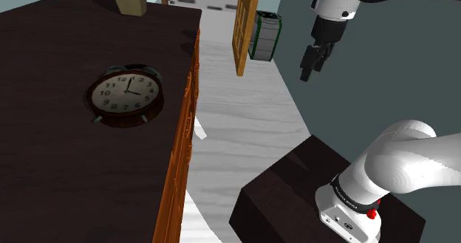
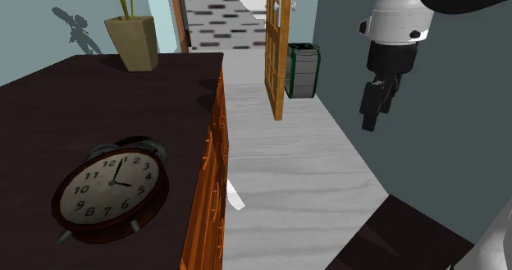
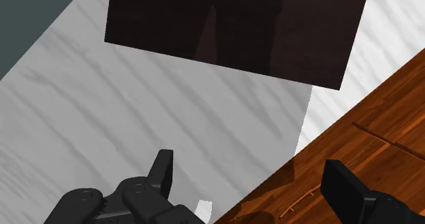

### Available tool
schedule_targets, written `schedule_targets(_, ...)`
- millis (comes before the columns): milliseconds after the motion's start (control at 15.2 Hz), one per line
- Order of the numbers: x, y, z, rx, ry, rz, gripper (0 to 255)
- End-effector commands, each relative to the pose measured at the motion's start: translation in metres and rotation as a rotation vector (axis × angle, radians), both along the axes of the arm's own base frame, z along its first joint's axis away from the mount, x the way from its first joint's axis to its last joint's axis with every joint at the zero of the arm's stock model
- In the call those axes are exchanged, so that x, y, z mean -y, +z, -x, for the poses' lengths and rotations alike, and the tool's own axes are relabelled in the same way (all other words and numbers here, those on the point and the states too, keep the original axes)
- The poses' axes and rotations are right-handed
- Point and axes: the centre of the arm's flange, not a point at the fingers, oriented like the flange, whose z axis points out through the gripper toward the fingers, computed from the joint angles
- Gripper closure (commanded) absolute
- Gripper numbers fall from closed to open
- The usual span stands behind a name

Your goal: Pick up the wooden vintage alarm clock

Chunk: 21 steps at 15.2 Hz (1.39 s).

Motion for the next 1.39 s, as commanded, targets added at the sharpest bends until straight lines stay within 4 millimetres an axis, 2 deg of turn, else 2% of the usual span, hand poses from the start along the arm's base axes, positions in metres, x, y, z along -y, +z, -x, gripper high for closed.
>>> schedule_targets(0,0.0,0.0,0.0,0.0,0.0,0.0,0)
schedule_targets(330,-0.064,0.005,0.003,-0.009,-0.177,0.005,0)
schedule_targets(660,-0.128,0.009,-0.006,-0.018,-0.354,0.01,0)
schedule_targets(990,-0.189,0.013,-0.026,-0.028,-0.531,0.015,0)
schedule_targets(1320,-0.246,0.016,-0.057,-0.037,-0.708,0.02,0)
